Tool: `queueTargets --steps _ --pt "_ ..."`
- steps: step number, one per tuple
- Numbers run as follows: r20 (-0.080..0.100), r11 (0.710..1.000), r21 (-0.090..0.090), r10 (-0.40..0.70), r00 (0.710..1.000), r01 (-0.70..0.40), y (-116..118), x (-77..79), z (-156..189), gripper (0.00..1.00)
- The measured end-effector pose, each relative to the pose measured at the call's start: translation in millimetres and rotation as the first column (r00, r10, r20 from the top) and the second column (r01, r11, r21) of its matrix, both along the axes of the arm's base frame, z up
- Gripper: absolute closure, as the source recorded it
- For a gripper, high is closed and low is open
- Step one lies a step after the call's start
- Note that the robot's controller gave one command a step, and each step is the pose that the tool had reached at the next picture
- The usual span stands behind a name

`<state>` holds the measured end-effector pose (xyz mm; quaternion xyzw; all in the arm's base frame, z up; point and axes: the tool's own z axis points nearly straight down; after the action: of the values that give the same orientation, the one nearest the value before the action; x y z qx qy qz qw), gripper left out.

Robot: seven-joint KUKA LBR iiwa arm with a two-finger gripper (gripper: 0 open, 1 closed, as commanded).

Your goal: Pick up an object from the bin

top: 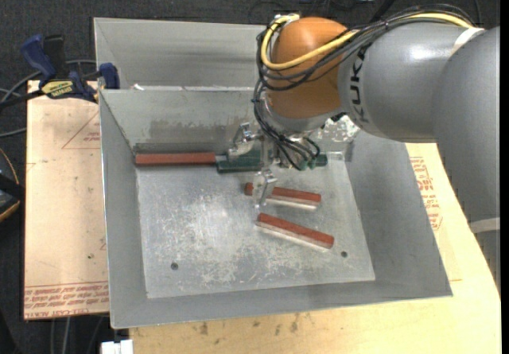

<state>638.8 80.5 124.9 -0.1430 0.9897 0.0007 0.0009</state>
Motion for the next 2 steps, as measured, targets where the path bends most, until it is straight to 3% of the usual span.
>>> queueTargets --steps 1,2 --pt "0.031 0.987 0.012 -0.16 0.987 0.159 -25.1 20.4 -41.1 1.0" --pt "0.011 0.987 0.005 -0.159 0.987 0.158 -26.4 16.9 -42.2 0.0"
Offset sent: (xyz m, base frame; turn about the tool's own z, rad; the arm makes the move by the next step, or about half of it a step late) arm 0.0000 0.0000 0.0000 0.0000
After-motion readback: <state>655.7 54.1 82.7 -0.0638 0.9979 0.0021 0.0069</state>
